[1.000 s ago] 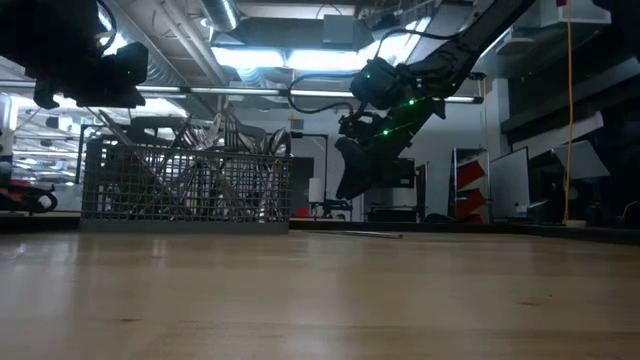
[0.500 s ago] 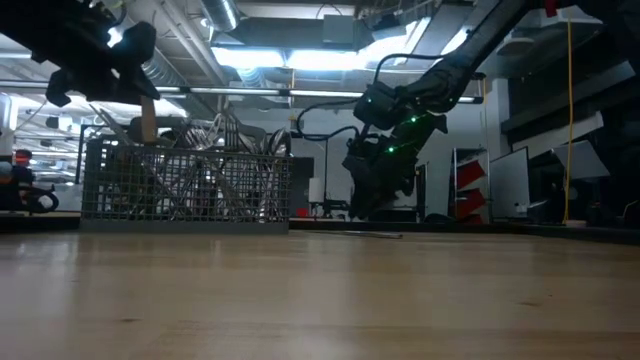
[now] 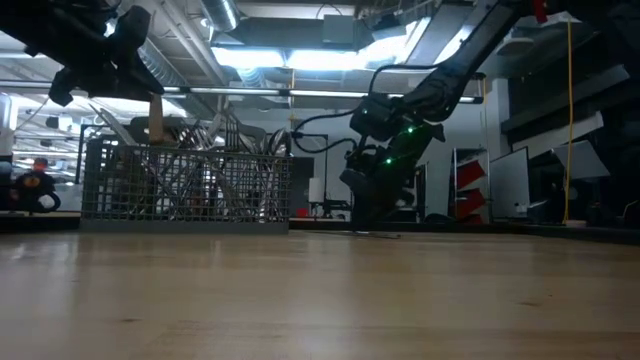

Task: Sort silverware
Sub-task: Put the silver table knife into the silverware rack

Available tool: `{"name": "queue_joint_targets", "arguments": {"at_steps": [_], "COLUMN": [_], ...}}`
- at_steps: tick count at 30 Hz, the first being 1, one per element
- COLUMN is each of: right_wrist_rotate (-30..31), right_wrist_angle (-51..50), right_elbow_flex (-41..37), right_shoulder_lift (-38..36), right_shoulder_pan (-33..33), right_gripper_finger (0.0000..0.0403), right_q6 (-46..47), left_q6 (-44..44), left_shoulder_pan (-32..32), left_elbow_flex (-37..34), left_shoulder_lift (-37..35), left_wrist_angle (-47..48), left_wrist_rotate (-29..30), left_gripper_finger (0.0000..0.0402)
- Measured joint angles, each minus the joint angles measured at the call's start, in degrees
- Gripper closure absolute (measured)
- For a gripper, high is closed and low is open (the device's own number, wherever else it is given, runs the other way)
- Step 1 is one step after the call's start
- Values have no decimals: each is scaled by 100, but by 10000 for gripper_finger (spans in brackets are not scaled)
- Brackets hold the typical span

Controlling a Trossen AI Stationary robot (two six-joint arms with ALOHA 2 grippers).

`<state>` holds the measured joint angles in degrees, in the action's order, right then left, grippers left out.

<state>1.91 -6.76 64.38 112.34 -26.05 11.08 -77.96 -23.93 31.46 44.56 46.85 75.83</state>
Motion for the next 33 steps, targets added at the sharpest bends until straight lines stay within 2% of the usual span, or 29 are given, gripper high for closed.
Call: {"name": "queue_joint_targets", "arguments": {"at_steps": [15, 22, 33], "right_wrist_rotate": [2, -58, -30], "right_wrist_angle": [143, -47, -106], "right_elbow_flex": [234, 616, 717], "right_shoulder_lift": [235, 259, 302], "right_shoulder_pan": [287, 300, 478], "right_gripper_finger": [244, 244, 244], "right_q6": [225, 227, 215], "left_q6": [45, 192, 308], "left_shoulder_pan": [-421, -423, -423], "left_elbow_flex": [4, 4, 4], "left_shoulder_lift": [-133, -192, -192], "left_wrist_angle": [22, 23, 24], "left_wrist_rotate": [39, 39, 39], "left_gripper_finger": [300, 300, 300]}}
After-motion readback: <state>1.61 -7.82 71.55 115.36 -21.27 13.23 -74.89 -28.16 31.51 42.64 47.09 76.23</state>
